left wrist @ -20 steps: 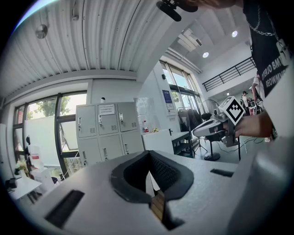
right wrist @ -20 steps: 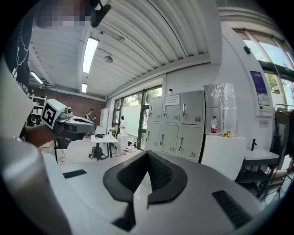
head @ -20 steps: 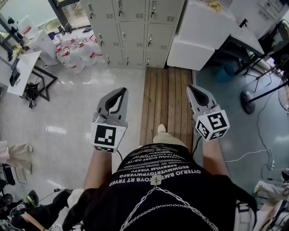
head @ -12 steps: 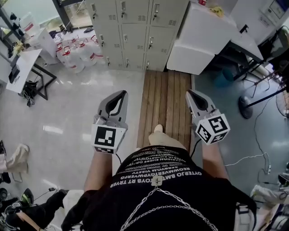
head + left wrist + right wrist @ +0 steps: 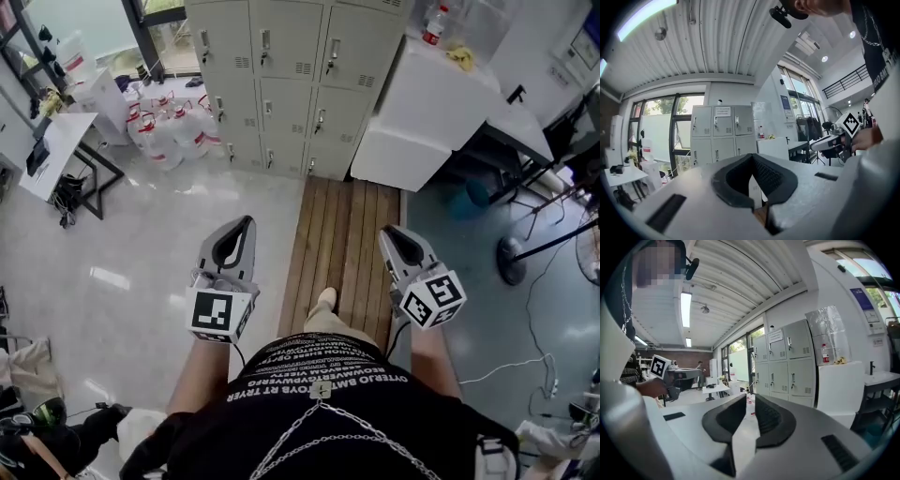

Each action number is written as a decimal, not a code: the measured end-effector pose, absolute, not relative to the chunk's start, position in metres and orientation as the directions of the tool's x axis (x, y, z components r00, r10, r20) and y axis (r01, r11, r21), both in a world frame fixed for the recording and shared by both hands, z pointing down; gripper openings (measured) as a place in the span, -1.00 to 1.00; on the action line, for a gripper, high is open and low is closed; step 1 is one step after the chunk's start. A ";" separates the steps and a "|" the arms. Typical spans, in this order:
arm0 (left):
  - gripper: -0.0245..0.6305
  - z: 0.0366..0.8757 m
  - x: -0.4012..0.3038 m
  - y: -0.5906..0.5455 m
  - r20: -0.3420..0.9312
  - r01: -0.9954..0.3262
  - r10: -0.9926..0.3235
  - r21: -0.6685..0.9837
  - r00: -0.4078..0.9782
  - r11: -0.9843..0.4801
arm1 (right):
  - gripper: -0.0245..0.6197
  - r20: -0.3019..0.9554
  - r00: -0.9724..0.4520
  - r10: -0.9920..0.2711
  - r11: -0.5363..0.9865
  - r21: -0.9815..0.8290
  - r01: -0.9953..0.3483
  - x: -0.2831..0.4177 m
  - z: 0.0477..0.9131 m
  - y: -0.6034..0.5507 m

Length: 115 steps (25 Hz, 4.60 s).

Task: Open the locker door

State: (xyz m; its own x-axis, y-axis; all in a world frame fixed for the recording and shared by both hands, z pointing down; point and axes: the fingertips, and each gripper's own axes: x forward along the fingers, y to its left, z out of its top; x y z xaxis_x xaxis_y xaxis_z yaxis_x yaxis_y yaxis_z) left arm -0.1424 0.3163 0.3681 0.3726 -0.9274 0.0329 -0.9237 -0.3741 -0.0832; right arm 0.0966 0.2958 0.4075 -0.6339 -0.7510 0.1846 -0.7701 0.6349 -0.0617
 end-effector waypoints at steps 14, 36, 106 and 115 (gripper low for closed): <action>-0.93 0.382 -0.051 0.167 0.101 -0.877 -0.890 -0.156 0.444 -0.455 | -0.46 0.207 -0.634 -0.745 0.610 -0.174 -0.773 0.164 0.456 0.154; -0.93 0.393 0.020 0.073 0.179 -0.890 -0.920 -0.243 0.349 -0.385 | -0.35 0.260 -0.768 -0.585 0.737 -0.225 -0.637 0.206 0.477 0.040; -0.93 0.466 -0.125 -0.229 0.270 -0.801 -0.779 -0.042 0.566 -0.597 | -0.33 0.311 -0.625 -0.716 0.602 -0.179 -0.778 0.069 0.457 -0.251; -0.93 0.471 -0.127 -0.278 0.305 -0.822 -0.792 -0.047 0.529 -0.567 | -0.33 0.283 -0.691 -0.665 0.669 -0.186 -0.720 0.045 0.452 -0.335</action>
